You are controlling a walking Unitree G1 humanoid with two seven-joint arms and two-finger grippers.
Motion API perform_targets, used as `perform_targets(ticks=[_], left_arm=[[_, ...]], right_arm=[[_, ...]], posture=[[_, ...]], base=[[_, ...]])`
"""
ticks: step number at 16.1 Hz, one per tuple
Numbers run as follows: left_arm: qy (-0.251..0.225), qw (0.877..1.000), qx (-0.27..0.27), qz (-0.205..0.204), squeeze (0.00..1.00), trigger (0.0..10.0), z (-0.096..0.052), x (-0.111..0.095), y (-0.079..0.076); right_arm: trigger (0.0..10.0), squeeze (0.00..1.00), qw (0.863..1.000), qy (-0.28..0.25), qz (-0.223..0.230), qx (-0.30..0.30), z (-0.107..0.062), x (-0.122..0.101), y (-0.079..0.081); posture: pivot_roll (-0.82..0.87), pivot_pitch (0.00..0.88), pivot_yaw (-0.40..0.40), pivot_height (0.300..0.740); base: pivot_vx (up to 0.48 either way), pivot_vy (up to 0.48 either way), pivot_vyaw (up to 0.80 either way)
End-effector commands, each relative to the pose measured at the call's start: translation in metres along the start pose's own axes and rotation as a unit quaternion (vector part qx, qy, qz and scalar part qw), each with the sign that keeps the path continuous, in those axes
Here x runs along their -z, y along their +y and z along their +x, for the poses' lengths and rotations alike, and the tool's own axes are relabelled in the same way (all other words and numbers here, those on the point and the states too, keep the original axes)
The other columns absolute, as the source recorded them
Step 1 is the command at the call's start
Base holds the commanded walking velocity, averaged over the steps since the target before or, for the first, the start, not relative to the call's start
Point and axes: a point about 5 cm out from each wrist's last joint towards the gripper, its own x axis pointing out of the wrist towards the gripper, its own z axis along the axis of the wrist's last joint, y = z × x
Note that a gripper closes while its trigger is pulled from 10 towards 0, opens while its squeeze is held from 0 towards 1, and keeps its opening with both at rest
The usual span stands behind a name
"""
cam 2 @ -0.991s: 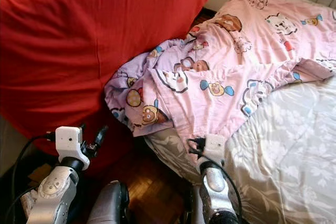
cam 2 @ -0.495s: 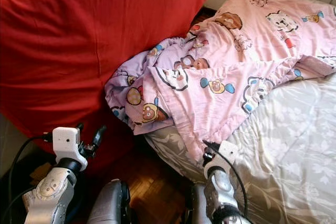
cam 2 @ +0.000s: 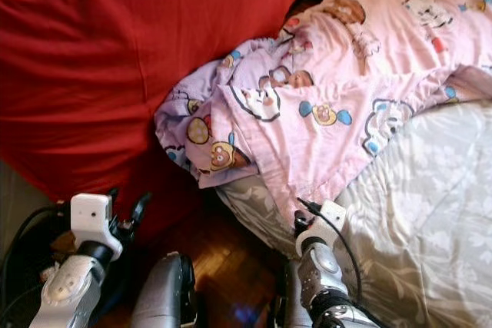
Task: Clean up the room
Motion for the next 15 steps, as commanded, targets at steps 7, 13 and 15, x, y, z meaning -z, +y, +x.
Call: perform_targets(ticks=[7, 13, 15], left_arm=[[0.028, 1.000, 0.009, 0.007, 0.00, 10.0, -0.015, 0.001, -0.004], [0.038, 0.999, 0.012, 0.006, 0.00, 10.0, -0.019, 0.003, -0.007], [0.039, 0.999, 0.012, 0.006, 0.00, 10.0, -0.019, 0.003, -0.007]], right_arm=[[10.0, 0.00, 0.998, 0.010, 0.026, -0.048, 0.000, 0.004, 0.011], [10.0, 0.00, 0.999, 0.005, 0.033, -0.030, 0.001, 0.001, 0.005], [10.0, 1.00, 0.999, -0.006, 0.037, -0.030, 0.001, -0.002, 0.004]], posture=[[0.21, 0.335, 0.037, 0.598], [0.21, 0.341, 0.038, 0.598], [0.22, 0.345, 0.038, 0.598]], base=[[0.000, 0.000, 0.00], [0.000, 0.000, 0.00], [0.000, 0.000, 0.00]])
